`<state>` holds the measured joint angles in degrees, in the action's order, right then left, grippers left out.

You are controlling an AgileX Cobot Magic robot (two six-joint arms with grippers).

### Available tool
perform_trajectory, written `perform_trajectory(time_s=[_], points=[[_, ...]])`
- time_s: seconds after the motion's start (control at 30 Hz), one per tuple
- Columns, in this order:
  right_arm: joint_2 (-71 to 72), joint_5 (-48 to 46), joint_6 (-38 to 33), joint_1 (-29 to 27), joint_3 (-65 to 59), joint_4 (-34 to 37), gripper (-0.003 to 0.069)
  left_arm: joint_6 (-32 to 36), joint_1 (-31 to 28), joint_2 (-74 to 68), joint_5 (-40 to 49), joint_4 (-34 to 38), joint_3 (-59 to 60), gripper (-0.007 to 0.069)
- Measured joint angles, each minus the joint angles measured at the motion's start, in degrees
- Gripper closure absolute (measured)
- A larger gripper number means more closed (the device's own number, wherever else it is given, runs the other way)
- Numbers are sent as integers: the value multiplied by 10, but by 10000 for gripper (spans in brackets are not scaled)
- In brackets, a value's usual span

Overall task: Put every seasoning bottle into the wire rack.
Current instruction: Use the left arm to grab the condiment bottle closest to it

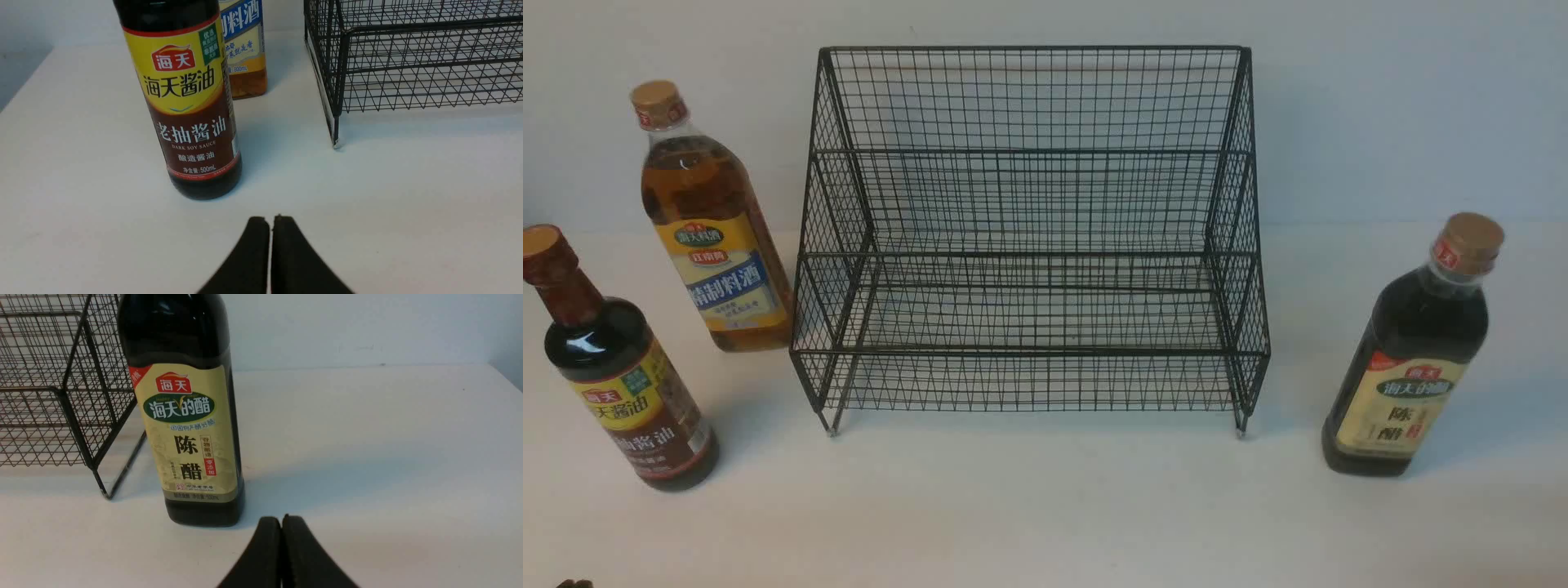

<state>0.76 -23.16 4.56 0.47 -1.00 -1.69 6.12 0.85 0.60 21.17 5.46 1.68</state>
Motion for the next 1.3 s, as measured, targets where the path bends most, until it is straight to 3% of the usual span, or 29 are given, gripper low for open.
perform_trajectory(time_s=[0.93, 1.1, 1.3], points=[[0, 0, -1, 0, 0, 0, 671, -9, 0, 0, -6, 17, 0, 629], [0, 0, -1, 0, 0, 0, 671, -71, 0, 0, -114, 192, 0, 629], [0, 0, -1, 0, 0, 0, 671, -70, 0, 0, -222, 317, 0, 629]])
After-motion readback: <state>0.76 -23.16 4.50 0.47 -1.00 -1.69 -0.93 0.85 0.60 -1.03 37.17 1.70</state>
